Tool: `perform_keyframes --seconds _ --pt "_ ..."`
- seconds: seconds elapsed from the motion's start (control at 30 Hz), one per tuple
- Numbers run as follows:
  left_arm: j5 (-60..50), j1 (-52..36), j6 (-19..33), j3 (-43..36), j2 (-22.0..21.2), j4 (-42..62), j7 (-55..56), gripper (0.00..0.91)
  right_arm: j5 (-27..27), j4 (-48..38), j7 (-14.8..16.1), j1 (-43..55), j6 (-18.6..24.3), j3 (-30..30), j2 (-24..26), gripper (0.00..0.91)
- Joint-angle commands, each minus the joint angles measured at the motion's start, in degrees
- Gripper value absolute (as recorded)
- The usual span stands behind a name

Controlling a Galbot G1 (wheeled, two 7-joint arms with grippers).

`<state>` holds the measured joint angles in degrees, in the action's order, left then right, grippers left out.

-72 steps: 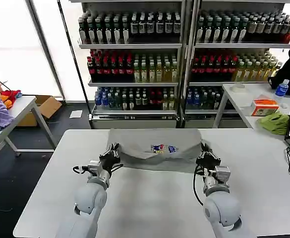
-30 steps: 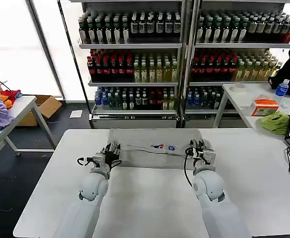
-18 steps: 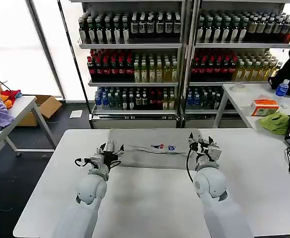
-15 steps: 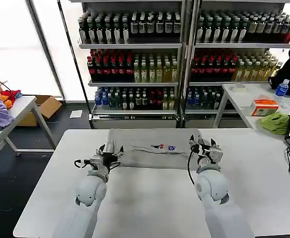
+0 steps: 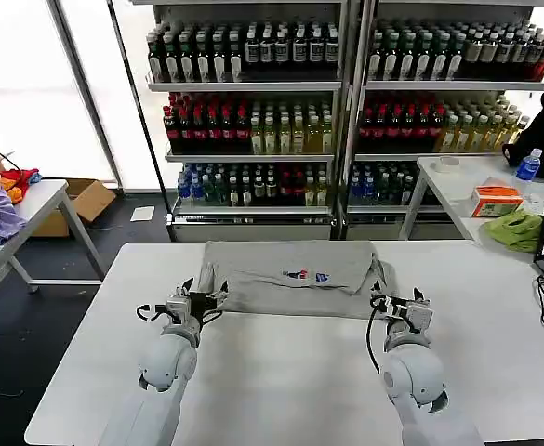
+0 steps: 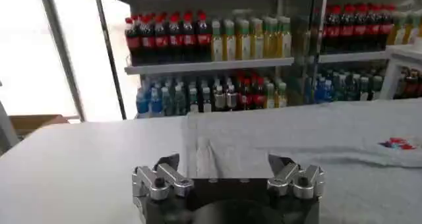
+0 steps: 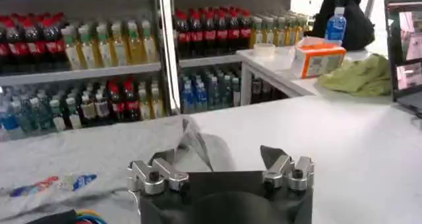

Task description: Fold and organize the clothes.

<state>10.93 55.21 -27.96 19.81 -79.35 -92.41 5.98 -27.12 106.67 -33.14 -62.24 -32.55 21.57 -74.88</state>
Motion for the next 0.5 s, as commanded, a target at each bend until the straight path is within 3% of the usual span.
perform_keyframes --seconds 0.03,0.27,0.4,0.5 --pt "-0.24 0.16 -0.16 0.05 0.42 1.18 0.11 0.907 -0.03 -1.46 -0.30 -1.54 -0.43 0.26 0.37 0.907" --pt "-0.29 0.23 -1.16 0.45 0.76 2.03 0.45 0.907 0.61 -4.32 0.53 -0.79 -0.19 -0.15 -0.47 0.907" --pt "-0.35 1.06 -1.80 0.28 0.94 1.51 0.47 0.705 0.45 -5.16 0.63 -0.84 -0.32 -0.12 -0.44 0.907" --pt "-0.52 1.36 -1.91 0.23 0.95 1.59 0.47 0.403 0.20 -5.67 0.73 -1.21 -0.32 -0.20 -0.58 0.806"
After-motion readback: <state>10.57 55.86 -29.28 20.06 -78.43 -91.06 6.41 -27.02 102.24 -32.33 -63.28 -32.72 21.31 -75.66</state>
